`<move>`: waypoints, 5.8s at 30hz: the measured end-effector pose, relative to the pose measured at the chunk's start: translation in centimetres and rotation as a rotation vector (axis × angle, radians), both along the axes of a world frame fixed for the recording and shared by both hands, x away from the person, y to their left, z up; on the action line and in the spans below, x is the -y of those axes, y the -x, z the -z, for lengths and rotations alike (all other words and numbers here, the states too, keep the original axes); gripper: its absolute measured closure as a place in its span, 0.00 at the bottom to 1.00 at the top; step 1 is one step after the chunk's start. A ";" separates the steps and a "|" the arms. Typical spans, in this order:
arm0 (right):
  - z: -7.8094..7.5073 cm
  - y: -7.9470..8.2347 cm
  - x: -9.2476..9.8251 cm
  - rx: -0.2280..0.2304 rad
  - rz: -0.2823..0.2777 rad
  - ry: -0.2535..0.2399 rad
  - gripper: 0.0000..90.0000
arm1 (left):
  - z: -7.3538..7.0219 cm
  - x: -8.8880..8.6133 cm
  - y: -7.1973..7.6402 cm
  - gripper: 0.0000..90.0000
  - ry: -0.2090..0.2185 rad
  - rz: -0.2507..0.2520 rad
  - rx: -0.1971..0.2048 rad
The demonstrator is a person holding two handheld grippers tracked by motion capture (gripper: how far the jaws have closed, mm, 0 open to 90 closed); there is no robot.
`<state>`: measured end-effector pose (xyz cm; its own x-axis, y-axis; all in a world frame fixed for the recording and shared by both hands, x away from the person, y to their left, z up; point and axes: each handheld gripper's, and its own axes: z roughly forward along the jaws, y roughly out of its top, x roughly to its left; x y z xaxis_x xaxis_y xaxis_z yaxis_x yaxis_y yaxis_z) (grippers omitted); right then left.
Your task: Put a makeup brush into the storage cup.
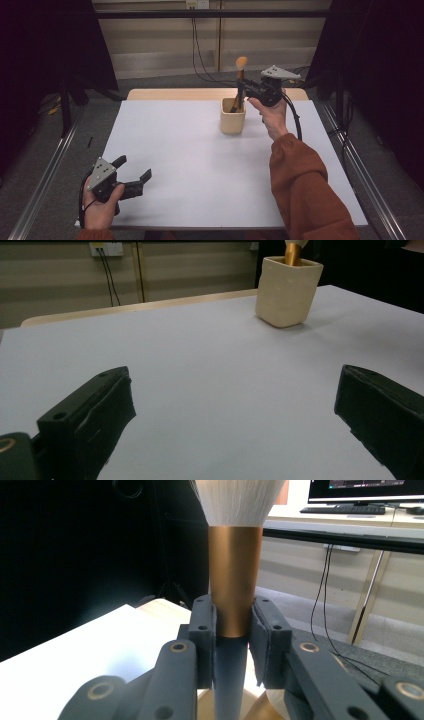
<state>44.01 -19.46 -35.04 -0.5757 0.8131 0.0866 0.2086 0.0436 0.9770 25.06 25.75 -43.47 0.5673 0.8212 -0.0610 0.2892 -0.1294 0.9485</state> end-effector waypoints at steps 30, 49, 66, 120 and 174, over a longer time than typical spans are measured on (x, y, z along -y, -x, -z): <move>2.9 0.6 0.9 -0.053 0.031 0.004 0.83 | 0.1 0.0 0.0 0.03 -0.007 0.005 -0.008; 5.1 0.9 1.3 -0.095 0.029 0.008 0.82 | 0.1 0.0 0.0 0.03 -0.008 0.006 -0.009; 6.4 1.0 1.0 -0.131 0.033 0.009 0.82 | 0.0 -0.1 0.0 0.03 -0.012 0.004 -0.005; 7.2 5.6 4.2 -0.131 0.058 -0.026 0.03 | 0.0 0.0 -0.3 0.02 0.008 -0.002 0.003; 8.7 15.8 7.5 -0.072 0.170 0.041 0.00 | -0.1 -0.5 0.4 0.02 0.005 -0.008 0.013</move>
